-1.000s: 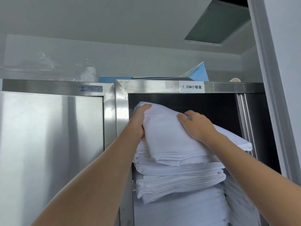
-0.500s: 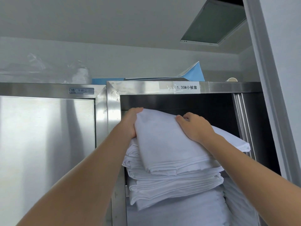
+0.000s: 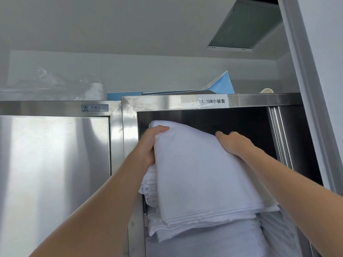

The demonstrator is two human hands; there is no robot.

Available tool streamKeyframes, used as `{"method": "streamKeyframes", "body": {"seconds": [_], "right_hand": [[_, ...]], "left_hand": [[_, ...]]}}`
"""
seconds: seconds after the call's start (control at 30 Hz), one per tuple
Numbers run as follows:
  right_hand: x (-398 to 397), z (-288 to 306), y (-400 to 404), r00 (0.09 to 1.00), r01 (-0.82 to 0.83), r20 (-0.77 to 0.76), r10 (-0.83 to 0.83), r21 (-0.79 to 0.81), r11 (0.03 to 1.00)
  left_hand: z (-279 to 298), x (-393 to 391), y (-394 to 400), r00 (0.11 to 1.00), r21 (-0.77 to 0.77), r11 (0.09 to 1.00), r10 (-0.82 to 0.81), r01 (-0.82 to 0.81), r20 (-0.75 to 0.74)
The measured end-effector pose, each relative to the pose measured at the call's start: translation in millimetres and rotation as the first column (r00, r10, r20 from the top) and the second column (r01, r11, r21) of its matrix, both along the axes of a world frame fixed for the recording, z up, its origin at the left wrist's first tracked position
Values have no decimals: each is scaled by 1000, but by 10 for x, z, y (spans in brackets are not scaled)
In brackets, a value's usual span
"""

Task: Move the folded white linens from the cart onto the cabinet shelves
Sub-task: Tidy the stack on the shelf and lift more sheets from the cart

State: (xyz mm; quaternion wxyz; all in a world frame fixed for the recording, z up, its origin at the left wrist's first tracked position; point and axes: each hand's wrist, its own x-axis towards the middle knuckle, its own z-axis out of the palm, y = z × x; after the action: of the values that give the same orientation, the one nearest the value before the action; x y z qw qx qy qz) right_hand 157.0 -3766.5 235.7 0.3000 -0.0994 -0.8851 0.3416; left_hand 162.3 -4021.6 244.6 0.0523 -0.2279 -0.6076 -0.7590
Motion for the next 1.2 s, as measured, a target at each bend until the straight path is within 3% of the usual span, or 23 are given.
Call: {"method": "streamKeyframes", "body": {"seconds": [0.13, 0.4, 0.6, 0.77, 0.97, 1.1, 1.2], "right_hand": [[-55, -57, 160, 999, -13, 44, 16, -75, 997], [-84, -149, 361, 998, -60, -23, 56, -263, 963], [-75, -138, 468, 995, -92, -62, 77, -292, 952], [-22, -122, 518, 985, -166, -110, 133, -391, 905], [20, -112, 561, 982, -166, 10, 187, -415, 895], [-20, -176, 518, 984, -180, -94, 155, -439, 880], [-54, -235, 491, 980, -137, -188, 64, -403, 905]], "left_hand": [[8, 26, 27, 999, 18, 999, 39, -39, 5], [10, 50, 72, 997, 66, 997, 48, -44, -61], [10, -11, 89, 997, 175, 985, 27, -13, -77], [21, 29, 108, 992, 158, 983, 107, -95, -69], [39, 83, 68, 995, 52, 994, 101, -100, -7], [76, 116, 95, 992, 29, 992, 123, -124, 10], [90, 142, 86, 991, 93, 986, 135, -136, 15]]}}
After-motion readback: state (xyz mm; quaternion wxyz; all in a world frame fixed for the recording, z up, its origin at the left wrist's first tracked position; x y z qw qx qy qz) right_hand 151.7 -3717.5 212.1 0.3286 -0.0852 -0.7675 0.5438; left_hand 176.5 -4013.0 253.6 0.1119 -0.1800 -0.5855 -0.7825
